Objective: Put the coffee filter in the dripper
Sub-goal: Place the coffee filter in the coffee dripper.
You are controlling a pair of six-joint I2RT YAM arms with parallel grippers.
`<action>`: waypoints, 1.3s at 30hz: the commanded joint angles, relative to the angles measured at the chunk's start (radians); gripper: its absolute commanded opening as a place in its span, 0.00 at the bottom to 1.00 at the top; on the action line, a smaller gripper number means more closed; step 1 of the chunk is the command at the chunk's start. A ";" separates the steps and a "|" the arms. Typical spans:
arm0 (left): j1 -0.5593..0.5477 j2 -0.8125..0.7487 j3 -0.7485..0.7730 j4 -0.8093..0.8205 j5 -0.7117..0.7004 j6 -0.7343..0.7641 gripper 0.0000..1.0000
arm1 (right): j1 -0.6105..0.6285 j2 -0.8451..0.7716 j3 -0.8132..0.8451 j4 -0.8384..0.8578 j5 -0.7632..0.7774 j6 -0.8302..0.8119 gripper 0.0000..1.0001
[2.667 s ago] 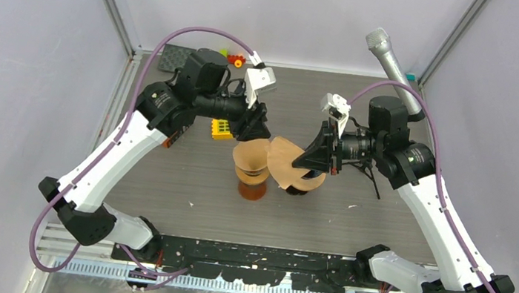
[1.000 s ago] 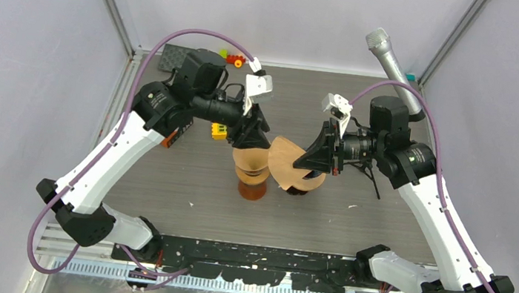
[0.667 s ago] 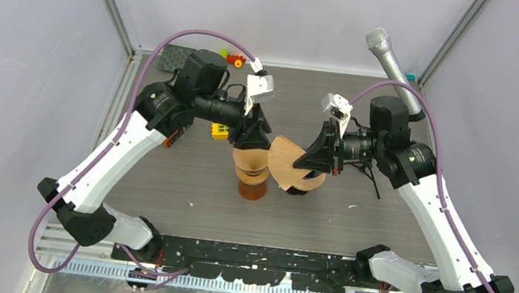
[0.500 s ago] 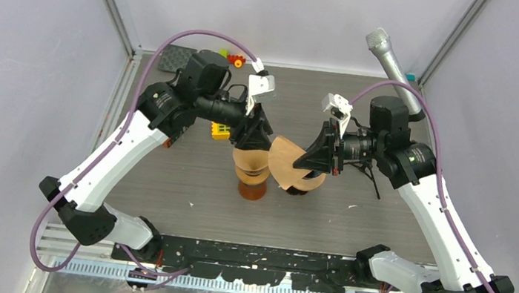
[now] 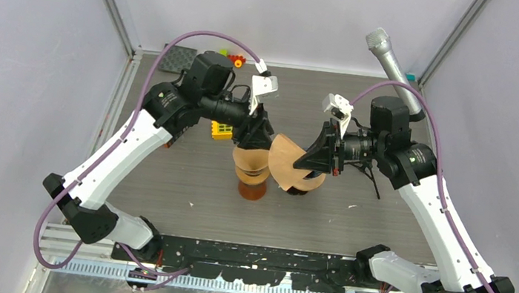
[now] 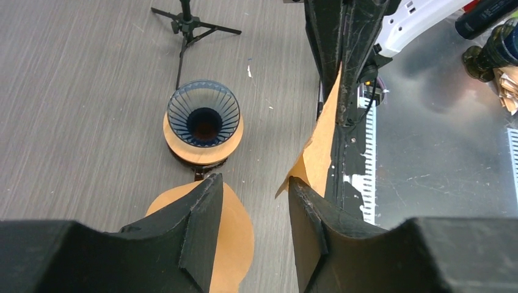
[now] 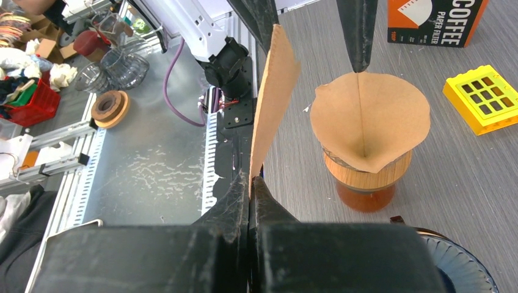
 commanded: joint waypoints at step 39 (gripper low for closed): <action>-0.002 0.072 -0.041 0.094 0.304 -0.119 0.36 | -0.004 -0.009 -0.007 0.093 0.006 0.036 0.00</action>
